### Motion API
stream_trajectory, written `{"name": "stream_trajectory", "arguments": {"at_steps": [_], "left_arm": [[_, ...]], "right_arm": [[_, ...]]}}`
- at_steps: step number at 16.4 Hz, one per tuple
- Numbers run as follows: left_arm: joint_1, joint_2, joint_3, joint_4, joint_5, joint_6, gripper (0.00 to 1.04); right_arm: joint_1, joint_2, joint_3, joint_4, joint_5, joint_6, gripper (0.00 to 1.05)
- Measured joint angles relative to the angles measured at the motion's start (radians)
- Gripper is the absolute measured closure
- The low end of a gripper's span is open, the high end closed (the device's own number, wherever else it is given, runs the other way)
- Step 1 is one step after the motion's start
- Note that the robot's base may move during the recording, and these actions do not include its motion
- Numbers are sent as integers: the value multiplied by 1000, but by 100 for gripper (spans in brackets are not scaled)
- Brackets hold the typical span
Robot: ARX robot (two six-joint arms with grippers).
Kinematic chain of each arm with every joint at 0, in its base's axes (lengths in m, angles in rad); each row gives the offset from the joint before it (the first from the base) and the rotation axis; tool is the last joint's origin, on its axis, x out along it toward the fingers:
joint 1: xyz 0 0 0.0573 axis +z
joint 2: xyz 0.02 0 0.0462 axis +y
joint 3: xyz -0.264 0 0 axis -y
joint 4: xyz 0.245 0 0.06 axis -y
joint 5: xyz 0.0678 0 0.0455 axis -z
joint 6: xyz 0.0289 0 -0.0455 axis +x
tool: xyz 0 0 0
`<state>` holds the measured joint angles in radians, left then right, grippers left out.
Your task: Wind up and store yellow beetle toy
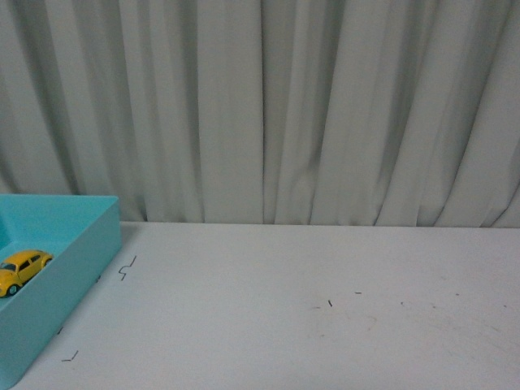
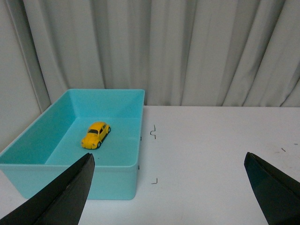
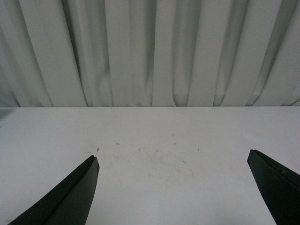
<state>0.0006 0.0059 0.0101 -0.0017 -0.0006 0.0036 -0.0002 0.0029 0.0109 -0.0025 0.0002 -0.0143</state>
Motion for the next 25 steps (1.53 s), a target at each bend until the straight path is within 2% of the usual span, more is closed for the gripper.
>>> {"name": "stream_trajectory", "arguments": {"at_steps": [25], "left_arm": [[0, 0, 0, -2, 0, 0, 7]], "right_arm": [[0, 1, 0, -2, 0, 0, 7]]}}
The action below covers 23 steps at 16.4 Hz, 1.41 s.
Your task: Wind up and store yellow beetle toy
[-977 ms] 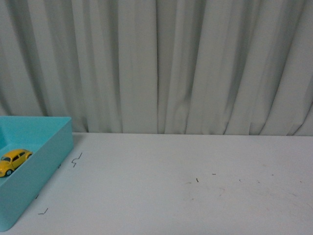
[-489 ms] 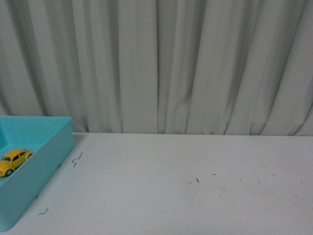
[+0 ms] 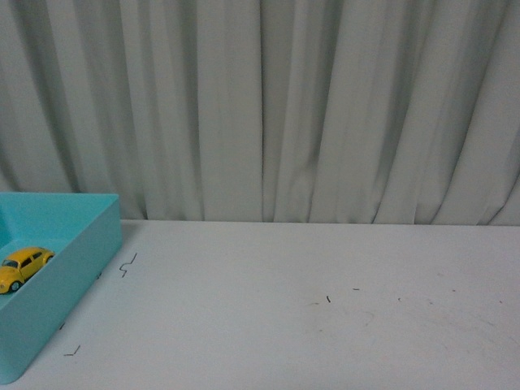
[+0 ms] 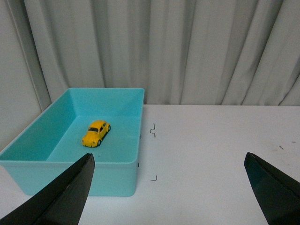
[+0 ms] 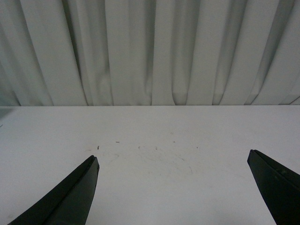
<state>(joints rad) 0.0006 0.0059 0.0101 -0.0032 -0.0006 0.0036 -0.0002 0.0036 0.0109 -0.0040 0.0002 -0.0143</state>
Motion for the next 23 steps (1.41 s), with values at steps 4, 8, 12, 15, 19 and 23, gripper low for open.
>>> {"name": "stream_trajectory", "arguments": {"at_steps": [4, 8, 12, 15, 19, 23], "left_arm": [[0, 0, 0, 0, 0, 0, 7], [0, 0, 0, 0, 0, 0, 7], [0, 0, 0, 0, 0, 0, 7], [0, 0, 0, 0, 0, 0, 7], [0, 0, 0, 0, 0, 0, 7], [0, 0, 0, 0, 0, 0, 7]], "right_arm": [[0, 0, 0, 0, 0, 0, 7], [0, 0, 0, 0, 0, 0, 7], [0, 0, 0, 0, 0, 0, 7], [0, 0, 0, 0, 0, 0, 7], [0, 0, 0, 0, 0, 0, 7], [0, 0, 0, 0, 0, 0, 7]]}}
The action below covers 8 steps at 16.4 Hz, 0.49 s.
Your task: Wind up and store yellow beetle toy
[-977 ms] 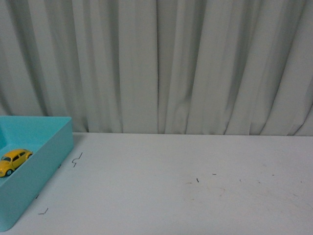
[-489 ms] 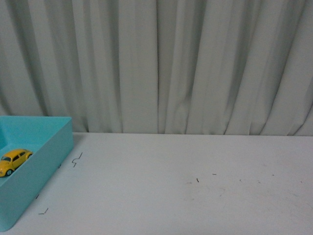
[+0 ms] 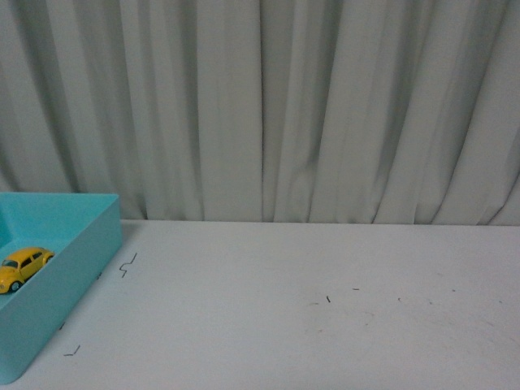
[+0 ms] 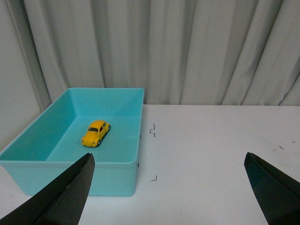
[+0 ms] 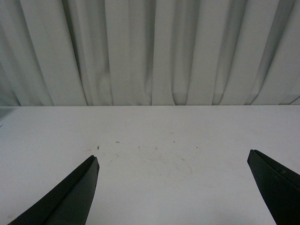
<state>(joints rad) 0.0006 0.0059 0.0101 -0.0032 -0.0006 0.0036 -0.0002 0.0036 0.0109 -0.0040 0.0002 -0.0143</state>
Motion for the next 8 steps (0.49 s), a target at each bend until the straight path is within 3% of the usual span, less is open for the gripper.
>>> {"name": "stream_trajectory", "arguments": {"at_steps": [8], "left_arm": [[0, 0, 0, 2, 0, 0, 7]], "right_arm": [[0, 0, 0, 2, 0, 0, 7]]}}
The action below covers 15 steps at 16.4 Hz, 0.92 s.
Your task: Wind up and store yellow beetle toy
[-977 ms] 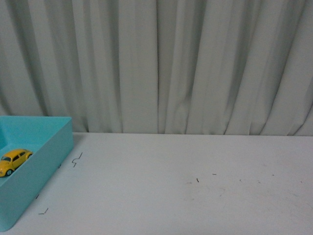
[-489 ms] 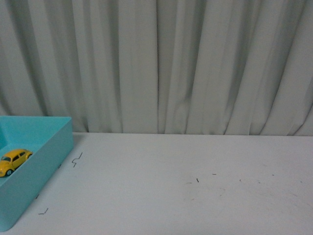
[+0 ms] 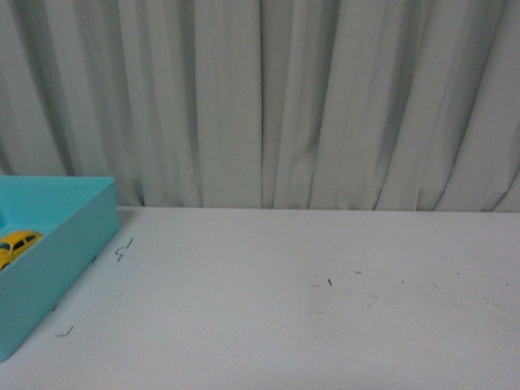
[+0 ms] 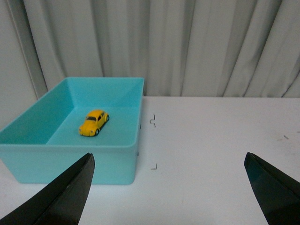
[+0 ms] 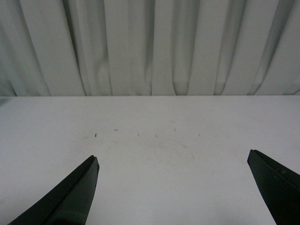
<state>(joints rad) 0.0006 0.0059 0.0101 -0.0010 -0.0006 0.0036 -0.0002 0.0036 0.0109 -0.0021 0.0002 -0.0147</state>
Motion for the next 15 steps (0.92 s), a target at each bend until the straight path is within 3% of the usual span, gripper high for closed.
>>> {"name": "stream_trajectory", "arguments": {"at_steps": [15], "left_arm": [[0, 0, 0, -2, 0, 0, 7]], "right_arm": [[0, 0, 0, -1, 0, 0, 7]]}}
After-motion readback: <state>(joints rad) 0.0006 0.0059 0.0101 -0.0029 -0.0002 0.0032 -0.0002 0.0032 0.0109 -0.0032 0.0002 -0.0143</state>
